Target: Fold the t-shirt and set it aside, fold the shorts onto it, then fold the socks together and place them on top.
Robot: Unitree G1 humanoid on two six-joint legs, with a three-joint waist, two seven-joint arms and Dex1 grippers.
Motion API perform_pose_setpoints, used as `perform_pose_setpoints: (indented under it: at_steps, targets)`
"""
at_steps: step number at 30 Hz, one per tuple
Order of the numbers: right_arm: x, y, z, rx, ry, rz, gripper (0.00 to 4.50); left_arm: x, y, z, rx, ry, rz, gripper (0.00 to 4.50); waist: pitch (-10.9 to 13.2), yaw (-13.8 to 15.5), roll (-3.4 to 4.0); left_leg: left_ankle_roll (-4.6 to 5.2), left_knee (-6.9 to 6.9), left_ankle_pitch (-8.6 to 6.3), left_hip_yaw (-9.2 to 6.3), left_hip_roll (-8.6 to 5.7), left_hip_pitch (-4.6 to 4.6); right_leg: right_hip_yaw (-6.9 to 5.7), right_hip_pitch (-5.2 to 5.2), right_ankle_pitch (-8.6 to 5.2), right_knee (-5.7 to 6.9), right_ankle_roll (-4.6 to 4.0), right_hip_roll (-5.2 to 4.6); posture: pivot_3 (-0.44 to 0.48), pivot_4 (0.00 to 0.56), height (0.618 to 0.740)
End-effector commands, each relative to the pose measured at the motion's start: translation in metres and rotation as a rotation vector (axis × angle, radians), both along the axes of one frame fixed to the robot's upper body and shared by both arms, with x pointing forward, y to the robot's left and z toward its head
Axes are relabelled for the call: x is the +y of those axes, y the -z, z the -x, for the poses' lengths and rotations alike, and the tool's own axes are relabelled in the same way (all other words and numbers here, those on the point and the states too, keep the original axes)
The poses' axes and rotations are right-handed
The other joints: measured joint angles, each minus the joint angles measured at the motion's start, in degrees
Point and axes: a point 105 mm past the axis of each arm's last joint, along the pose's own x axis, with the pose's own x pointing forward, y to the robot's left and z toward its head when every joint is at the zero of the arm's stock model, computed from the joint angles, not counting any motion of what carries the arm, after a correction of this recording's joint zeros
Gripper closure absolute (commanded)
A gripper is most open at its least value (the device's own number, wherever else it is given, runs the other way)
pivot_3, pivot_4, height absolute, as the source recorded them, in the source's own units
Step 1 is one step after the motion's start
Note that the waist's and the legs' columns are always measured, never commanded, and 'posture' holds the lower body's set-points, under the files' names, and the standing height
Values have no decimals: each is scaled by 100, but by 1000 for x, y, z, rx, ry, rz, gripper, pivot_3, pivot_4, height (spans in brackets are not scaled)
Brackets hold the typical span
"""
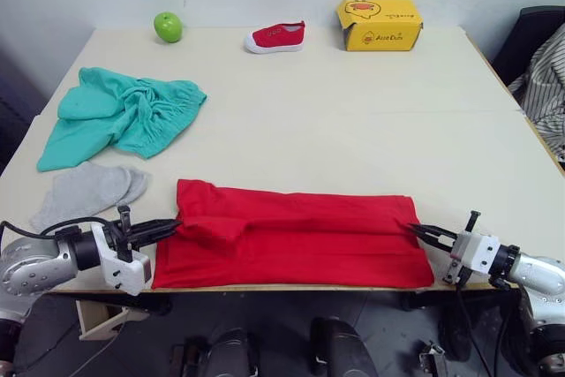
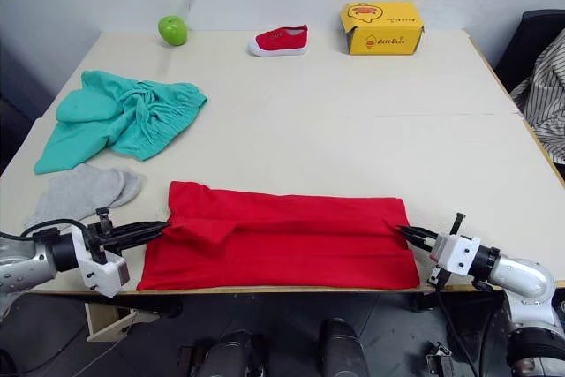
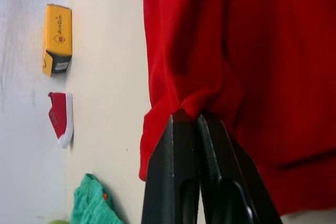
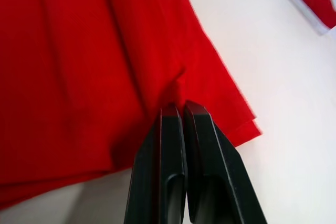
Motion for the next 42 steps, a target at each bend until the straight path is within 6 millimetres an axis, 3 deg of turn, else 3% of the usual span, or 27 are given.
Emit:
perform_pose_setpoints:
  at_steps: [1, 5, 8, 10, 13, 16, 17, 19, 23, 26, 30, 33, 38, 42]
  targets:
    - [-9, -13, 7, 40, -8, -19, 3245, 12, -13, 1, 45, -80, 61, 3243, 0, -1, 0, 1, 0, -1, 0, -2, 1, 0, 0, 0, 0, 0, -2, 0, 150, 740]
    - [-22, -25, 13, 124, 31, -65, 1843, 42, -19, -1, 152, -261, 184, 1983, 0, -4, 0, 7, 0, -10, -1, -4, 17, -1, 13, 0, 1, 0, -8, 0, 150, 740]
    - [-37, -34, 17, 253, 113, -157, 811, 67, -13, 11, 487, -440, 365, 1045, 0, -3, 0, 1, -2, -15, -3, 0, 16, -3, 10, -5, 3, -7, -6, 0, 150, 740]
    - [-43, -41, 17, 313, 153, -191, 158, 71, -18, 17, 656, -494, 492, 1012, 0, -3, 0, 1, -1, -16, -3, 0, 16, -5, 10, -8, 4, -11, -4, 0, 150, 740]
    - [-31, -61, 10, 361, 136, -307, 137, 53, -37, 10, 795, -462, 709, 1415, 0, -1, 0, 1, 2, -16, -4, 0, 17, -5, 12, -8, 4, -11, -4, 0, 150, 740]
    - [0, -72, 6, 390, 57, -382, 747, 26, -49, -3, 815, -391, 810, 2183, 0, 25, 1, -2, 1, -16, -18, -2, 17, -8, 17, -8, 6, -11, -7, 0, 150, 740]
    - [13, -74, 4, 385, 32, -398, 1146, 13, -51, -10, 812, -362, 836, 2578, 0, 25, 1, -3, -2, -16, -21, -5, 17, -8, 18, -8, 5, -11, -9, 0, 150, 740]
    - [41, -73, -1, 377, -17, -419, 1874, -11, -48, -21, 791, -321, 821, 3251, -1, 27, -1, -7, -3, -16, -32, -5, 17, -16, 27, -8, 0, -11, -8, 0, 150, 740]
    - [96, -54, -13, 342, -47, -387, 3211, -56, -26, -38, 793, -274, 792, 4488, -3, 26, -2, -13, -1, -17, -27, -23, 11, -16, 26, -8, -1, -11, 1, 0, 150, 740]
    - [128, -41, -29, 280, 8, -404, 4303, -78, -3, -51, 759, -290, 750, 4500, -3, 9, -4, -18, 7, -17, -22, -26, 3, -13, 16, -8, -2, -11, 14, 0, 150, 740]
    - [149, -26, -41, 233, 72, -366, 4410, -93, 20, -61, 745, -332, 729, 4500, -3, 11, -4, -22, 9, -14, -14, -25, -5, -5, 2, -8, 3, -11, 18, 0, 150, 740]
    - [134, -14, -51, 220, 183, -345, 4410, -85, 27, -77, 674, -417, 725, 4500, -6, 34, -8, -20, 11, -13, -15, -24, -8, -6, 1, -8, 2, -11, 18, 0, 150, 740]
    - [51, 7, -69, 168, 490, -331, 4410, -41, 24, -114, 474, -661, 816, 4500, -20, 51, -30, -8, 16, -10, -22, -28, 10, -10, 28, -4, -1, -5, 11, 0, 150, 740]
    - [15, 6, -77, 173, 607, -372, 4410, -25, 23, -122, 445, -718, 882, 4500, -31, 13, -42, -6, 12, -14, -38, -13, 41, -27, 70, -4, -19, -5, 11, 0, 150, 740]
